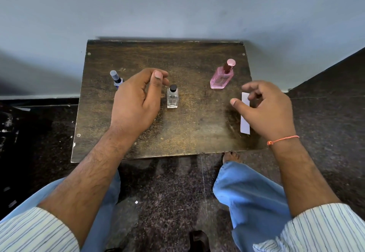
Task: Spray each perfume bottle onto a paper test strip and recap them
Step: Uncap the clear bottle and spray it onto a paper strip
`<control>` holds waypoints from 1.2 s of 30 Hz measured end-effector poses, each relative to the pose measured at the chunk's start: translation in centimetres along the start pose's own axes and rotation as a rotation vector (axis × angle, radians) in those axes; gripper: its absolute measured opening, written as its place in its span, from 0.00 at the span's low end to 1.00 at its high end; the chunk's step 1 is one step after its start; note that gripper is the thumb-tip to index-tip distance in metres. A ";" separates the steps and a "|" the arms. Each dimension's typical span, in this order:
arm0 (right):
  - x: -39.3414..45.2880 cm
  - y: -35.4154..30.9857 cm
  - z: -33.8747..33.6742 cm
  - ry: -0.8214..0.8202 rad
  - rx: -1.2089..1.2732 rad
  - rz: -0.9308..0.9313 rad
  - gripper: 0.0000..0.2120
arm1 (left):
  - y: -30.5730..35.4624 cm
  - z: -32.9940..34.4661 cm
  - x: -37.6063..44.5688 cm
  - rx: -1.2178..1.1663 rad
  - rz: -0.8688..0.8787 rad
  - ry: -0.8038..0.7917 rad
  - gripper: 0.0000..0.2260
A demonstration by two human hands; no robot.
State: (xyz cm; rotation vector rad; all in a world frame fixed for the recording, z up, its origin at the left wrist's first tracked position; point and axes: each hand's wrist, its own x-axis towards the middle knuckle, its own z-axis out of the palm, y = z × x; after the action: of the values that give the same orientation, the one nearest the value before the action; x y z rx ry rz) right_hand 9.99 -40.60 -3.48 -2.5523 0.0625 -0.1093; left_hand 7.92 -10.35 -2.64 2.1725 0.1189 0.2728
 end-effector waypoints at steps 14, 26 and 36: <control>0.8 2.7 -1.9 -0.108 0.189 0.458 0.08 | 0.3 0.6 0.1 -0.002 0.023 0.022 0.18; 0.6 -1.4 -0.1 -0.239 0.707 0.317 0.04 | -0.6 0.0 0.3 0.019 -0.036 0.058 0.17; -0.1 -4.5 1.9 -0.365 0.831 0.364 0.03 | -0.9 -1.8 0.5 -0.254 -0.254 -0.443 0.21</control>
State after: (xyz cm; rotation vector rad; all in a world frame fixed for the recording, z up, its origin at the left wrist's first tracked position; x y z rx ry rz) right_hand 10.12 -35.82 -2.54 -1.6644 0.2749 0.3924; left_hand 7.96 -8.30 -2.32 1.8903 0.1008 -0.3230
